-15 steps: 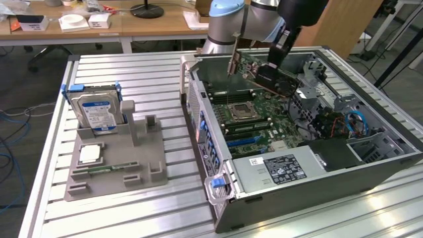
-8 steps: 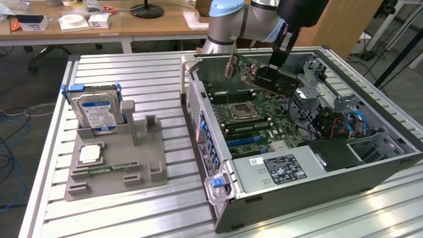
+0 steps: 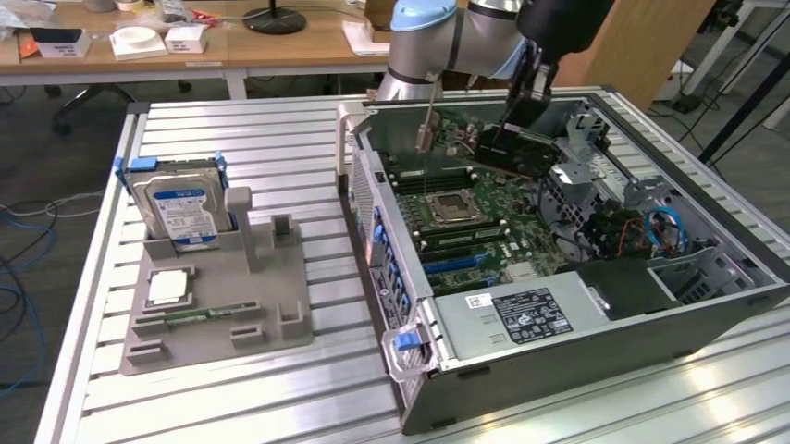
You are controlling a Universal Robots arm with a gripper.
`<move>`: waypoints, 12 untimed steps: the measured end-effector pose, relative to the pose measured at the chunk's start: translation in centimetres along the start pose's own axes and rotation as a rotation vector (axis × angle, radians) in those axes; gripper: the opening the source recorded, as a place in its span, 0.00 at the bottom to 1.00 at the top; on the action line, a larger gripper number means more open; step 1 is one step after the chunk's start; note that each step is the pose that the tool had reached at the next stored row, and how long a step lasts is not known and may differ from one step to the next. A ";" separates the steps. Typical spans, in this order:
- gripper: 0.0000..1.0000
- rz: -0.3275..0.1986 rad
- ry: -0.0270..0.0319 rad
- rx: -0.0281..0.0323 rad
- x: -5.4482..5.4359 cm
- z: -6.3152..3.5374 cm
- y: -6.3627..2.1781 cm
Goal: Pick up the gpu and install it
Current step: 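Insert the gpu into the slot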
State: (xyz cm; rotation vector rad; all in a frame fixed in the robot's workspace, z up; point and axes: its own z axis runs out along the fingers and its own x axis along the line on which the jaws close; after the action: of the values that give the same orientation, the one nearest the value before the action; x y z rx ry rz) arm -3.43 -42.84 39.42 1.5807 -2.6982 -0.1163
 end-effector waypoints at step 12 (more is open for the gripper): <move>0.26 -0.216 0.0153 -0.0058 0.0 0.30 -0.02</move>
State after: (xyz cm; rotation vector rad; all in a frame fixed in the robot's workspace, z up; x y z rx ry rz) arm -3.43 -42.84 39.12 1.8588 -2.5049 -0.1132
